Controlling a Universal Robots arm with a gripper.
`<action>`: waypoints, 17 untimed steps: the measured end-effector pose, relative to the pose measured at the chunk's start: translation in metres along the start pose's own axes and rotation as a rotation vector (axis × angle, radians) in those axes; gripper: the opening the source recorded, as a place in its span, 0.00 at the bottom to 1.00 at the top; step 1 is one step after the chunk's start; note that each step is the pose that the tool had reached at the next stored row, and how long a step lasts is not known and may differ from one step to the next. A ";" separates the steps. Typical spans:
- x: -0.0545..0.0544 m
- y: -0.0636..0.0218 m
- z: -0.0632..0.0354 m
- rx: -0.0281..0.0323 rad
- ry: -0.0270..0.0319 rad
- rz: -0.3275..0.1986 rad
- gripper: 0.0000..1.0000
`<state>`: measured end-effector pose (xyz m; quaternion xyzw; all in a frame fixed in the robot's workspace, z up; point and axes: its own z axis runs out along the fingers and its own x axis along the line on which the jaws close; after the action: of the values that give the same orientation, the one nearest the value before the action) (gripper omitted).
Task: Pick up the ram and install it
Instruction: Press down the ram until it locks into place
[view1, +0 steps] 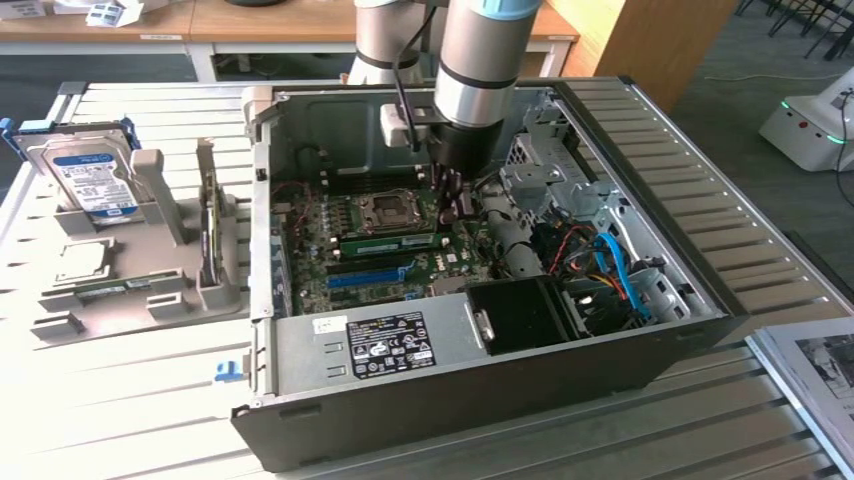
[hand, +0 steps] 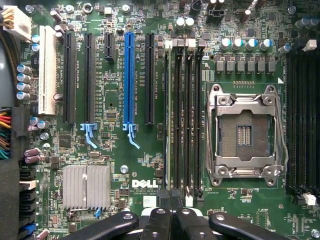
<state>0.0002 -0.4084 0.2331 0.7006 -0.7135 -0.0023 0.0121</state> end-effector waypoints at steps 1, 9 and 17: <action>0.000 0.0000 0.0000 0.0000 0.0001 0.000 0.10; -0.001 0.0000 0.0006 0.0000 0.0000 0.000 0.10; -0.001 -0.0001 0.0036 0.0000 0.0000 0.000 0.10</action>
<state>0.0002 -0.4078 0.2295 0.7006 -0.7134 -0.0023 0.0121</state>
